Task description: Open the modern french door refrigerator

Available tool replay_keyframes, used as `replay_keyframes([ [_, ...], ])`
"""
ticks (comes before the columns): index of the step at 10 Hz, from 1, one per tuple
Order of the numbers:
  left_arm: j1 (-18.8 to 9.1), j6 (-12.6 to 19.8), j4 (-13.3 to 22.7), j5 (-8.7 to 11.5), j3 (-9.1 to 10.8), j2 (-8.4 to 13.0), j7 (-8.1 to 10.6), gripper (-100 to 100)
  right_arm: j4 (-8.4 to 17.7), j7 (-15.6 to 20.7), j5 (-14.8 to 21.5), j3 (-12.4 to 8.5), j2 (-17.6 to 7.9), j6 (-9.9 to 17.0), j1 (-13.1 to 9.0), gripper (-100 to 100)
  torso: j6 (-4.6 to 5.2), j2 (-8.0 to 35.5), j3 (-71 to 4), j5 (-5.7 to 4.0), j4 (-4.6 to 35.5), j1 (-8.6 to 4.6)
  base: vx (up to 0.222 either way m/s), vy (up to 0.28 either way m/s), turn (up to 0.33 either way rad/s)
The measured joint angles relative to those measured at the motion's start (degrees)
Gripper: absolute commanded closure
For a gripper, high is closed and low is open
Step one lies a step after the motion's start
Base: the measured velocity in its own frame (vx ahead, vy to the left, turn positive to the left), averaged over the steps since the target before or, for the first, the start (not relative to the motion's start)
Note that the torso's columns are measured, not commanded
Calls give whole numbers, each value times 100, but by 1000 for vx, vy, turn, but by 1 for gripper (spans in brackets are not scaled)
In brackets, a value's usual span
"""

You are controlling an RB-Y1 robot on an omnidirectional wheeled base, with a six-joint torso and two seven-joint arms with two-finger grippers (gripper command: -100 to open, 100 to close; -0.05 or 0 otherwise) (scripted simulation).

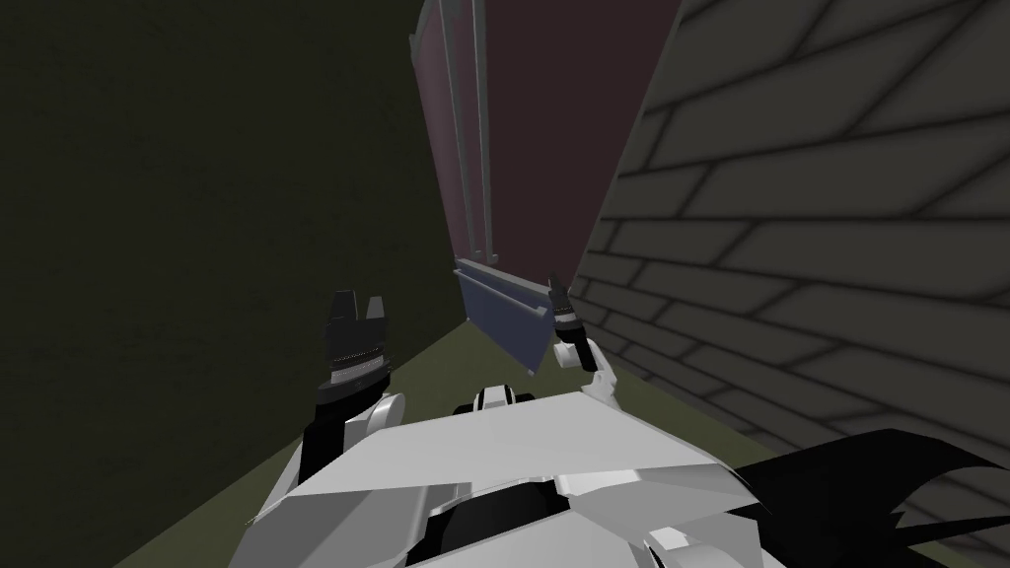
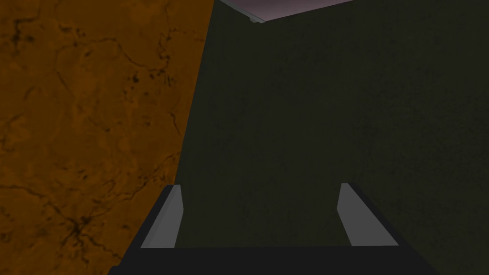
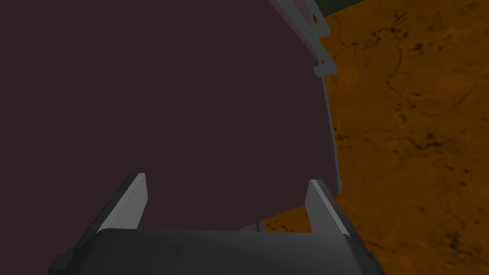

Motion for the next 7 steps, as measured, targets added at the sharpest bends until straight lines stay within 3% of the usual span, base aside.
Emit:
replay_keyframes([
  [7, 0, 0, 0, 0, 0, 0, 0, 0, 622, 1048, 355, -16, -34, 57, -669, -100, 1, 2, 1, -2, 0, -8, 13, 67, -1],
])
